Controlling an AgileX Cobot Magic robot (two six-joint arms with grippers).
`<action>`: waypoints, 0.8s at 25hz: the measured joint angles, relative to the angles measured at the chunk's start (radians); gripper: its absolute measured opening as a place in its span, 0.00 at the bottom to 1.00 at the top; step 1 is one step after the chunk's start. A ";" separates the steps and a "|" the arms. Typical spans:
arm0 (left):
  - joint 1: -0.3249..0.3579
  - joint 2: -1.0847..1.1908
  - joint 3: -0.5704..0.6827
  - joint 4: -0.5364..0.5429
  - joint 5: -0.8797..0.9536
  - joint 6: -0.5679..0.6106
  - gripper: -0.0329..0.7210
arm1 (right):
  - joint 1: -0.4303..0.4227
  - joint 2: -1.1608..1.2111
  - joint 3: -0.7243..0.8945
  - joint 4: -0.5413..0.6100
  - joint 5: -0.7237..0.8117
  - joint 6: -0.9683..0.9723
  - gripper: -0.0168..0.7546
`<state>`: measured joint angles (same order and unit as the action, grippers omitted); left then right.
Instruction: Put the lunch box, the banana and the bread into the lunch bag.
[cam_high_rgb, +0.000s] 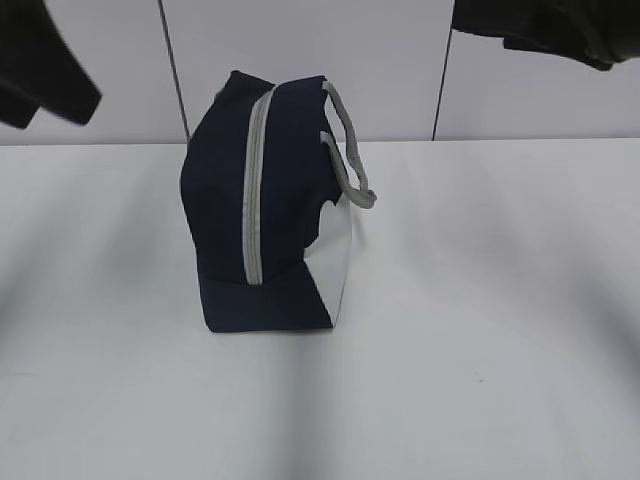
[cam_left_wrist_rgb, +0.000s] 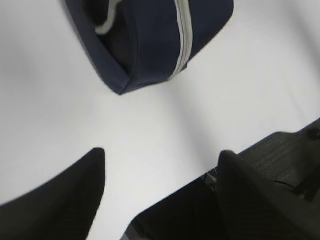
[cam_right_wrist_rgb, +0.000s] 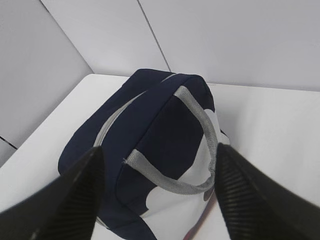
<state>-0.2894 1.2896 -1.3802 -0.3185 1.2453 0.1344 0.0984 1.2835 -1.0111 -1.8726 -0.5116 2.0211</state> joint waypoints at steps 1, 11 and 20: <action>-0.001 -0.035 0.048 0.005 0.001 -0.006 0.68 | 0.000 -0.034 0.031 0.002 0.009 -0.015 0.68; -0.002 -0.544 0.470 0.010 -0.042 -0.069 0.68 | 0.000 -0.271 0.333 0.014 0.235 -0.188 0.68; -0.002 -0.941 0.683 0.099 -0.032 -0.146 0.68 | 0.078 -0.398 0.497 0.024 0.322 -0.249 0.68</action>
<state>-0.2913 0.3490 -0.6967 -0.2195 1.2138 -0.0118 0.1765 0.8853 -0.5136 -1.8483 -0.1897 1.7722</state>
